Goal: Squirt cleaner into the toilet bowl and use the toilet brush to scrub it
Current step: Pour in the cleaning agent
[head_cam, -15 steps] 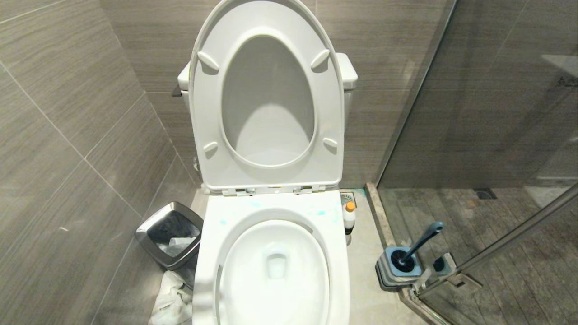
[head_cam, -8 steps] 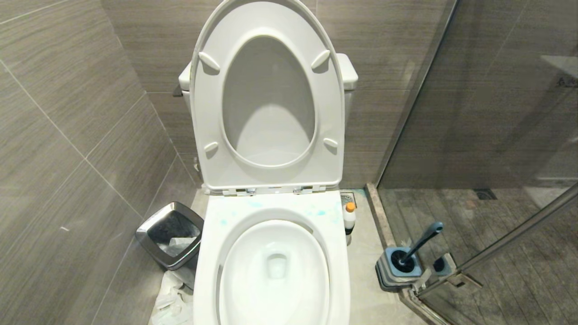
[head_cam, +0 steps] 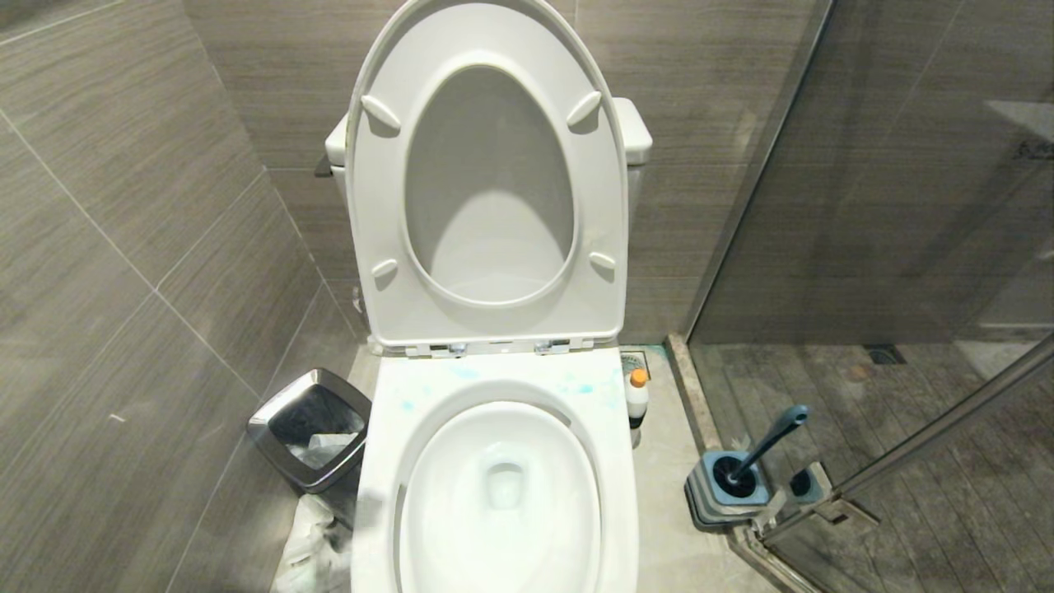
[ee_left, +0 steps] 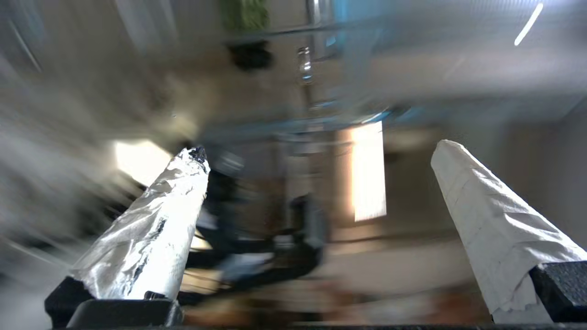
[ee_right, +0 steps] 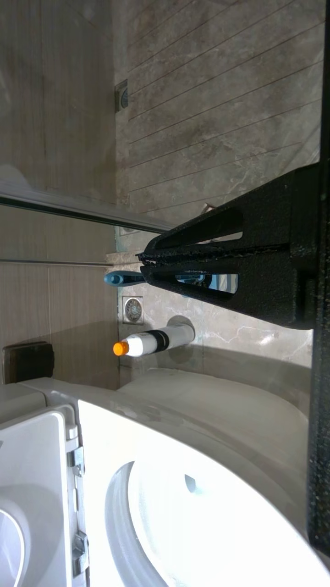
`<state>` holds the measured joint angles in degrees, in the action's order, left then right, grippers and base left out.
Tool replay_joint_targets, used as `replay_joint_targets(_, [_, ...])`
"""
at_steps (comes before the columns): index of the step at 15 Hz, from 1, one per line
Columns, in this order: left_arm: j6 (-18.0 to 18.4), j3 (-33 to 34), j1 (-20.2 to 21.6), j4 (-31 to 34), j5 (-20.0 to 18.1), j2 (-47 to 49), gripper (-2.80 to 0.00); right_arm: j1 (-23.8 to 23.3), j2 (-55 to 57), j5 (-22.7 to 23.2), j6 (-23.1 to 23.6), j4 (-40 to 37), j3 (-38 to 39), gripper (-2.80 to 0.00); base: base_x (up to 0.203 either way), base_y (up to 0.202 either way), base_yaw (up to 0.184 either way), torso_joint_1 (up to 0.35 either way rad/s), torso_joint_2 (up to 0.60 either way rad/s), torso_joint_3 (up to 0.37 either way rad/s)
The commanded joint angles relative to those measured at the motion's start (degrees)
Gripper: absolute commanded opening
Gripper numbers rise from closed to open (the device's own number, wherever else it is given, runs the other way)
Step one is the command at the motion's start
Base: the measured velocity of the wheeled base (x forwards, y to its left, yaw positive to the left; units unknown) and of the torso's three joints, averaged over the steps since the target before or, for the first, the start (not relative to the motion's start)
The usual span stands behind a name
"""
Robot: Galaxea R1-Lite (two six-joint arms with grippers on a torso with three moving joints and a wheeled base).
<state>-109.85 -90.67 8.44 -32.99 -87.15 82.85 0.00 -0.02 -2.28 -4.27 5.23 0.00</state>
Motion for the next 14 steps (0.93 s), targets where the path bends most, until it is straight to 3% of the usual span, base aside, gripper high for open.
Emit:
replay_joint_targets(1, [2.2, 7.46, -0.99, 31.85, -0.51, 0.81, 0.0, 0.0, 0.02, -0.01, -0.04, 0.04, 1.41, -2.8, 0.0, 0.0, 0.0, 0.0, 0.0, 0.0])
replay_joint_targets(3, [4.8, 15.96, 0.51, 35.29, -0.49, 1.53, 0.0, 0.0, 0.02, -0.01, -0.04, 0.04, 1.41, -2.8, 0.0, 0.0, 0.0, 0.0, 0.0, 0.0])
replay_joint_targets(4, [6.0, 19.21, 1.38, 36.46, 1.47, 1.92, 0.0, 0.0, 0.02, -0.01, -0.04, 0.04, 1.41, -2.8, 0.0, 0.0, 0.0, 0.0, 0.0, 0.0])
replay_joint_targets(5, [8.8, 20.27, 1.89, 38.11, 7.38, 1.98, 0.0, 0.0, 0.02, -0.01, 0.04, 0.04, 1.41, -2.8, 0.0, 0.0, 0.0, 0.0, 0.0, 0.0])
replay_joint_targets(6, [16.1, 20.17, 2.12, 39.64, 11.46, 1.77, 0.0, 0.0, 0.02, -0.01, -0.01, 0.04, 1.41, -2.8, 0.0, 0.0, 0.0, 0.0, 0.0, 0.0])
replay_joint_targets(7, [27.33, 19.79, 2.21, 41.37, 15.13, 1.41, 0.0, 0.0, 0.02, -0.01, -0.04, 0.04, 1.41, -2.8, 0.0, 0.0, 0.0, 0.0, 0.0, 0.0])
replay_joint_targets(8, [41.42, 19.2, 2.02, 43.96, 19.69, 1.18, 0.0, 0.0, 0.02, -0.01, 0.05, 0.04, 1.41, -2.8, 0.0, 0.0, 0.0, 0.0, 0.0, 0.0])
replay_joint_targets(11, [93.1, 18.14, 0.28, 54.58, 37.43, 0.44, 0.0, 0.0, 0.02, -0.01, -0.04, 0.04, 1.41, -2.8, 0.0, 0.0, 0.0, 0.0, 0.0, 0.0])
replay_joint_targets(12, [107.11, 17.48, -0.11, 57.76, 42.9, -0.12, 0.0, 0.0, 0.02, -0.01, 0.05, 0.04, 1.41, -2.8, 0.0, 0.0, 0.0, 0.0, 0.0, 0.0])
replay_joint_targets(13, [116.5, 15.57, -1.13, 60.53, 50.72, -0.69, 0.0, 0.0, 0.02, -0.01, -0.03, -0.04, 1.41, -2.8, 0.0, 0.0, 0.0, 0.0, 0.0, 0.0])
replay_joint_targets(14, [121.72, 12.38, -3.65, 62.49, 58.28, -1.19, 0.0, 0.0, 0.02, -0.01, -0.04, 0.04, 1.41, -2.8, 0.0, 0.0, 0.0, 0.0, 0.0, 0.0])
